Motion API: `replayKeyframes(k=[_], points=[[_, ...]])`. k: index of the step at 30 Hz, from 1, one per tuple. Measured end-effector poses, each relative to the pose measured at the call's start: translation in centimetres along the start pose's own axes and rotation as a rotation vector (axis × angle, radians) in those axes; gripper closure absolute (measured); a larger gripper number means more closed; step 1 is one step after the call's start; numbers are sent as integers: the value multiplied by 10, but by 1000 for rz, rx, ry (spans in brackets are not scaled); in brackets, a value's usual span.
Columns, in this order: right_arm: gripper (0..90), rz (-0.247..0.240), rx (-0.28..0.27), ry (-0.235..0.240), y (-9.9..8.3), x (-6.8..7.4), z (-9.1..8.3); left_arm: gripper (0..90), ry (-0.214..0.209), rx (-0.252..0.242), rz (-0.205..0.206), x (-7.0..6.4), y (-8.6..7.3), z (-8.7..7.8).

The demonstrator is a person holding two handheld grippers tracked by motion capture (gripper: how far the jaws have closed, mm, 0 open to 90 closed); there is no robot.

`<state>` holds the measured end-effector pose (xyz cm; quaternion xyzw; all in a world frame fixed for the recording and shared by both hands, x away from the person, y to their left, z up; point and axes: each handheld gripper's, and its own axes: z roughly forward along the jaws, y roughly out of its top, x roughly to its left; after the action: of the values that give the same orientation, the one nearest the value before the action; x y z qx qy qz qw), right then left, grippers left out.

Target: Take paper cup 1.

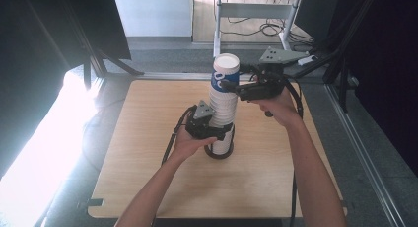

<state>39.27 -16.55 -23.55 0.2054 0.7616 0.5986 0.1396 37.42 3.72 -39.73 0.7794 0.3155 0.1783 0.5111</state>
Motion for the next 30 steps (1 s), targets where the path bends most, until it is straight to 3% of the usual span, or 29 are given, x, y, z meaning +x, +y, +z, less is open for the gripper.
replayKeyframes(k=[7, 14, 21, 23, 30], points=[[193, 20, -3, 9, 4, -5, 13, 132, 2, 1, 7, 0, 0, -1], [232, 2, 3, 11, 3, -3, 18, 132, 1, 0, 5, 0, 0, -1], [240, 3, -5, 19, 4, -4, 17, 132, 2, 0, 6, 0, 0, -1], [240, 15, -37, 20, 7, -5, 14, 132, 4, 0, 6, -1, 0, 0], [243, 4, -67, 10, 15, -2, 8, 131, -4, 3, 3, -2, 0, -1]])
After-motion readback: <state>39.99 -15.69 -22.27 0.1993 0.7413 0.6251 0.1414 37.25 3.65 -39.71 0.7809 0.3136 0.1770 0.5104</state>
